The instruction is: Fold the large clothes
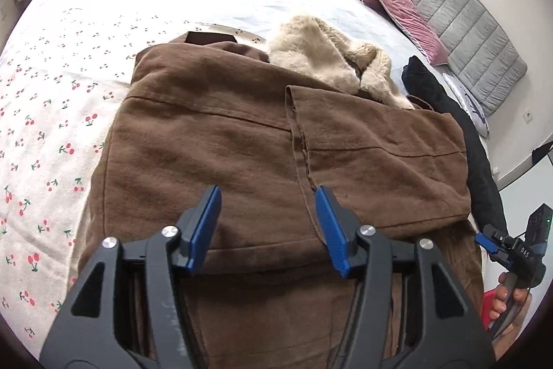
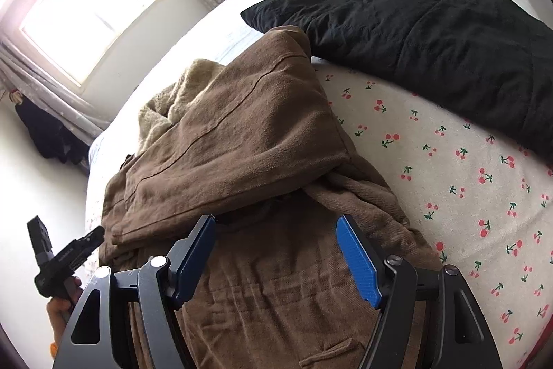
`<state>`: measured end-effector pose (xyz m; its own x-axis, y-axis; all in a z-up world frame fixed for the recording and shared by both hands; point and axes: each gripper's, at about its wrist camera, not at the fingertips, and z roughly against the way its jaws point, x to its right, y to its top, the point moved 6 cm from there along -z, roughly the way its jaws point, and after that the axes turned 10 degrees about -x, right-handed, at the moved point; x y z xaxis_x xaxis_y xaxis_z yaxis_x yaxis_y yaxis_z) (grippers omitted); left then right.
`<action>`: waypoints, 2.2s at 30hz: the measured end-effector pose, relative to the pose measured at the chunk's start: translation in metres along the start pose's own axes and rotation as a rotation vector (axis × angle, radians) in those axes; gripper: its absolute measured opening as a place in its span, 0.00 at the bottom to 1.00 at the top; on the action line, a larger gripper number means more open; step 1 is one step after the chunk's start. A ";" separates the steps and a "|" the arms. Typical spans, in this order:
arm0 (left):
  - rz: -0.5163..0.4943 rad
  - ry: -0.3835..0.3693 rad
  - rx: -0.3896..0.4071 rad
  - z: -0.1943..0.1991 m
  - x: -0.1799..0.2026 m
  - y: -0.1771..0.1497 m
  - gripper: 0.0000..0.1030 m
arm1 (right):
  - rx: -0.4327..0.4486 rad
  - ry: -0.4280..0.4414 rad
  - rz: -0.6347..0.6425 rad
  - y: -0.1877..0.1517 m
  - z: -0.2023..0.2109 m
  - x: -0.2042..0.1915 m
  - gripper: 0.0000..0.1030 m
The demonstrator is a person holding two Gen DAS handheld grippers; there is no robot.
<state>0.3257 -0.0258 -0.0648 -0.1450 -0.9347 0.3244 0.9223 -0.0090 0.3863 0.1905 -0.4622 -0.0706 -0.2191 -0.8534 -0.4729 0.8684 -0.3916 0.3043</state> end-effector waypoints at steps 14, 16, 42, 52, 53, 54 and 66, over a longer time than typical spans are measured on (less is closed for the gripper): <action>-0.151 0.058 0.070 -0.033 0.071 0.038 0.61 | 0.071 -0.071 0.031 0.007 0.009 0.002 0.71; -0.226 0.052 0.081 -0.033 0.089 0.031 0.71 | 0.088 -0.091 0.050 0.010 0.011 -0.004 0.71; -0.227 0.126 -0.053 0.075 0.032 -0.082 0.92 | 0.038 -0.123 0.221 -0.044 0.026 -0.074 0.73; -0.180 0.119 -0.101 0.136 -0.011 -0.154 0.94 | -0.025 -0.126 0.283 -0.111 0.057 -0.080 0.82; -0.176 0.117 -0.106 0.138 -0.013 -0.161 0.94 | -0.032 -0.126 0.286 -0.117 0.060 -0.078 0.83; -0.173 0.114 -0.110 0.140 -0.017 -0.169 0.94 | -0.041 -0.124 0.289 -0.122 0.061 -0.075 0.83; -0.093 0.085 -0.162 0.151 -0.070 -0.232 0.94 | -0.142 -0.126 0.261 -0.178 0.066 -0.020 0.84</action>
<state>0.0677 0.0953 -0.0467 -0.2082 -0.9537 0.2169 0.9528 -0.1477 0.2654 0.0103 -0.3982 -0.0607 -0.0260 -0.9581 -0.2853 0.9540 -0.1091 0.2791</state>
